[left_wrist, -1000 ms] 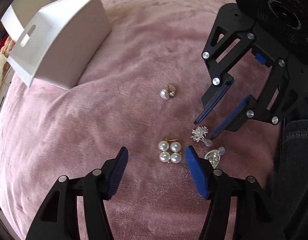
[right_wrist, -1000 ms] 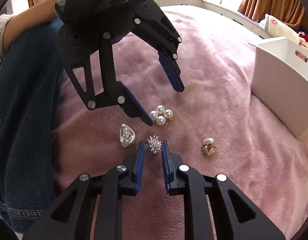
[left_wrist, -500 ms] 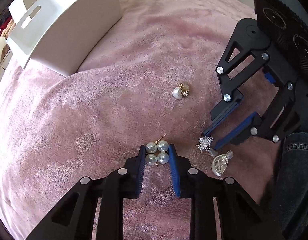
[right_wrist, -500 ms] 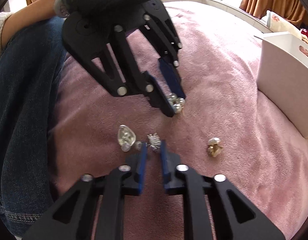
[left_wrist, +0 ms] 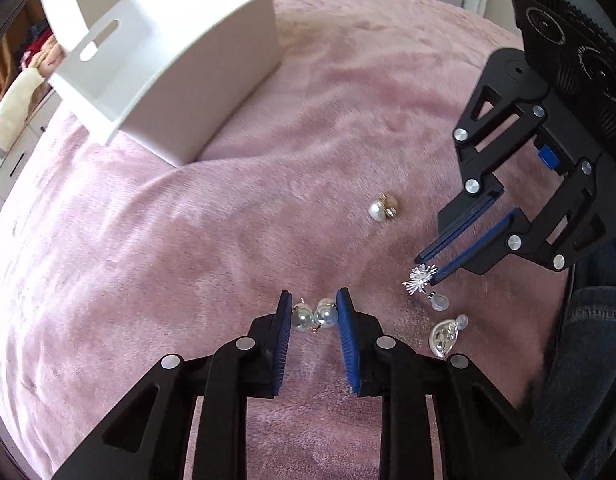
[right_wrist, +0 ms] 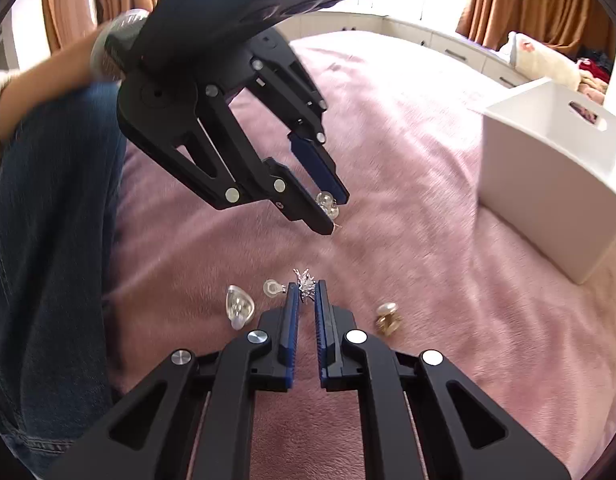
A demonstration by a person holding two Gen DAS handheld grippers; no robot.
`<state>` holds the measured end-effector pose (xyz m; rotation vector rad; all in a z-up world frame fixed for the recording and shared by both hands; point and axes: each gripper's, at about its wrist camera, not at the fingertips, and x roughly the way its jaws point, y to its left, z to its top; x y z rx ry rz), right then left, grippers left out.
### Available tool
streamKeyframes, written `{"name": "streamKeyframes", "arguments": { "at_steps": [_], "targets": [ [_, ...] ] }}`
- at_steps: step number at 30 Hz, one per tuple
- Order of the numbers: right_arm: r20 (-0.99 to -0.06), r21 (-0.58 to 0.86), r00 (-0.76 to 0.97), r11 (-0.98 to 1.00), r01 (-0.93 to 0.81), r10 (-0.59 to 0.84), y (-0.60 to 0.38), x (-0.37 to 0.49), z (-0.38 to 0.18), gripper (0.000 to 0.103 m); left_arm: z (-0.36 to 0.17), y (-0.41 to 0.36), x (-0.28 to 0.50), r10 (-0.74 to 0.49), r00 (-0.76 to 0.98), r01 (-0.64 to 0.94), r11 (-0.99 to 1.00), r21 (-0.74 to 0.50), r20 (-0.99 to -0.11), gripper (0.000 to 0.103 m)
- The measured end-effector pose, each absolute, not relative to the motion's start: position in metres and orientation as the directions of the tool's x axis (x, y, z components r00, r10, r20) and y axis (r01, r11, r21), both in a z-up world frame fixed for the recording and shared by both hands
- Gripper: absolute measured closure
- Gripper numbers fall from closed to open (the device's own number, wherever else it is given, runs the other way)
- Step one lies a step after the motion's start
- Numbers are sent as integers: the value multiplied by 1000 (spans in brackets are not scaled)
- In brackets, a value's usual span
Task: Organize jewelry
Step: 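Carry both earrings into the white box and open both tools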
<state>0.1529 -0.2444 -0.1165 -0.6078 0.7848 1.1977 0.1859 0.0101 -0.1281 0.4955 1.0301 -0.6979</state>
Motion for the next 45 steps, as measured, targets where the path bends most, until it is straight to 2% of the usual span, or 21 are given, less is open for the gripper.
{"name": "streamKeyframes", "arguments": {
  "at_steps": [14, 25, 29, 33, 36, 40, 45],
  "targets": [
    [-625, -22, 352, 435, -900, 697, -260, 185, -42, 94, -45, 39, 192, -299, 581, 551, 829, 96, -757, 76],
    [-524, -40, 541, 615, -788, 658, -281, 241, 8, 94, 9, 20, 221, -329, 712, 484, 870, 94, -621, 76],
    [-504, -86, 640, 704, -705, 580, -287, 264, 11, 94, 11, 2, 249, -272, 737, 464, 869, 170, -619, 76],
    [-519, -149, 701, 755, -638, 490, -290, 288, -5, 94, 3, -3, 282, -305, 723, 449, 889, 86, -620, 76],
    [-524, -110, 684, 756, -645, 508, -290, 295, -17, 94, -14, -6, 299, -343, 695, 456, 890, 18, -632, 76],
    [-528, -117, 679, 748, -653, 510, -283, 304, -24, 94, -36, -13, 309, -343, 682, 456, 890, 9, -647, 75],
    [-530, -94, 675, 755, -649, 514, -280, 314, -28, 94, -41, -11, 316, -333, 716, 426, 905, 6, -614, 75]
  ]
}}
